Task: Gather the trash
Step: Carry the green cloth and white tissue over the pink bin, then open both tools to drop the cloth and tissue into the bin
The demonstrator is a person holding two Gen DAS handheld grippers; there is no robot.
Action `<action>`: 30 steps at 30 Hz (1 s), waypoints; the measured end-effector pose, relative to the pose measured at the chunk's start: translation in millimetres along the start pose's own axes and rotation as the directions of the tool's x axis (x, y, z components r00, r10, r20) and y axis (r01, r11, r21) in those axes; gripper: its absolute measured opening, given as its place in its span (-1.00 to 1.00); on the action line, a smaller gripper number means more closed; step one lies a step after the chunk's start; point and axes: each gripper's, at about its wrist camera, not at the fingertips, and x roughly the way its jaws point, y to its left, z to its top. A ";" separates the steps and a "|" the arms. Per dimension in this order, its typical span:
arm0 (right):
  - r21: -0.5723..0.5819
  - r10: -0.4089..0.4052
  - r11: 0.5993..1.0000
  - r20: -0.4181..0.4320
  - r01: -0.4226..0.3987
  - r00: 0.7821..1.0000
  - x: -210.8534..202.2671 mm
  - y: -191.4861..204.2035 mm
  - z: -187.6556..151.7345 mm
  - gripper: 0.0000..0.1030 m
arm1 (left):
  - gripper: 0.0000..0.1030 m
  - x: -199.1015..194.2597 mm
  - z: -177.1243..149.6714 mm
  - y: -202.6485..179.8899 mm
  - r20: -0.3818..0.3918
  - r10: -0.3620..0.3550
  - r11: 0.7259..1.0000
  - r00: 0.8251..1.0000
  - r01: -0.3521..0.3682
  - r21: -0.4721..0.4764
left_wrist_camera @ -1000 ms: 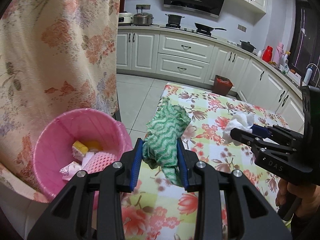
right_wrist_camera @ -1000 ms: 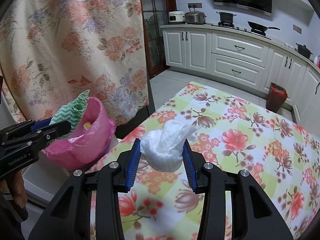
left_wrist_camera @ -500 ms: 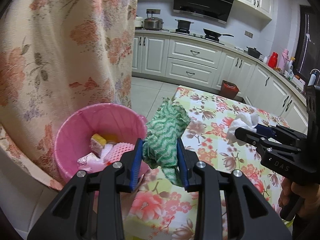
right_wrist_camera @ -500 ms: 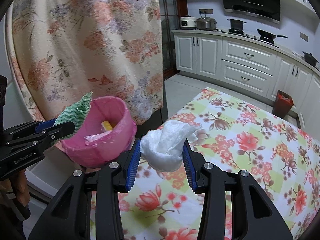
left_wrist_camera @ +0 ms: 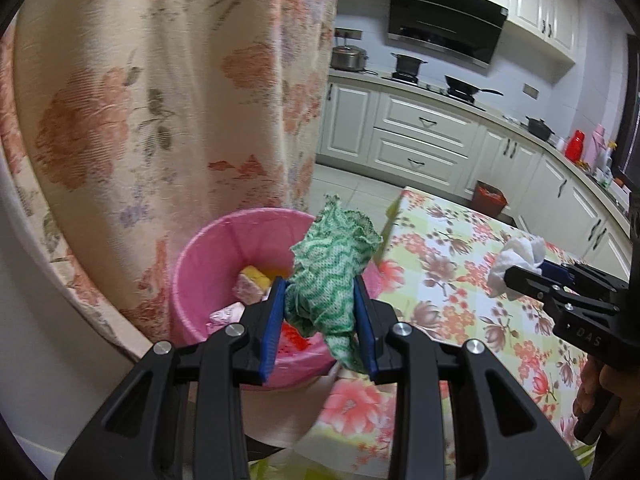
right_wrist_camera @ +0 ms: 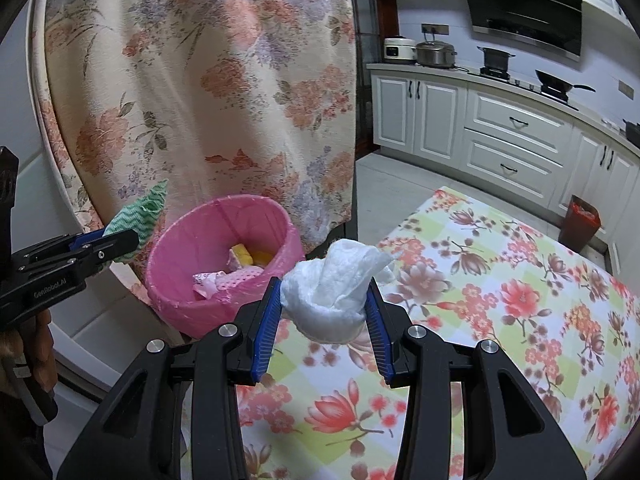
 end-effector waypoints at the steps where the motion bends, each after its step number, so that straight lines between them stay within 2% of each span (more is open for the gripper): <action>1: -0.003 0.004 1.000 -0.001 -0.004 1.000 1.3 2.1 1.3 -0.22 | -0.37 -0.9 0.2 4.1 0.003 0.007 1.000 1.000 -0.007 -0.006; 8: -0.044 0.031 0.999 -0.004 -0.031 1.000 14.3 23.1 17.2 -0.22 | -0.37 0.0 4.7 26.0 0.012 0.041 0.999 0.999 -0.041 -0.034; 18: -0.110 0.080 0.991 -0.030 -0.083 0.996 55.9 55.0 51.0 -0.22 | -0.37 14.5 23.4 45.2 0.022 0.082 0.995 0.996 -0.081 -0.063; 30: -0.119 0.147 0.980 -0.091 -0.158 0.985 123.0 75.4 82.5 -0.22 | -0.37 59.0 40.3 63.0 -0.017 0.151 0.987 0.988 -0.152 -0.055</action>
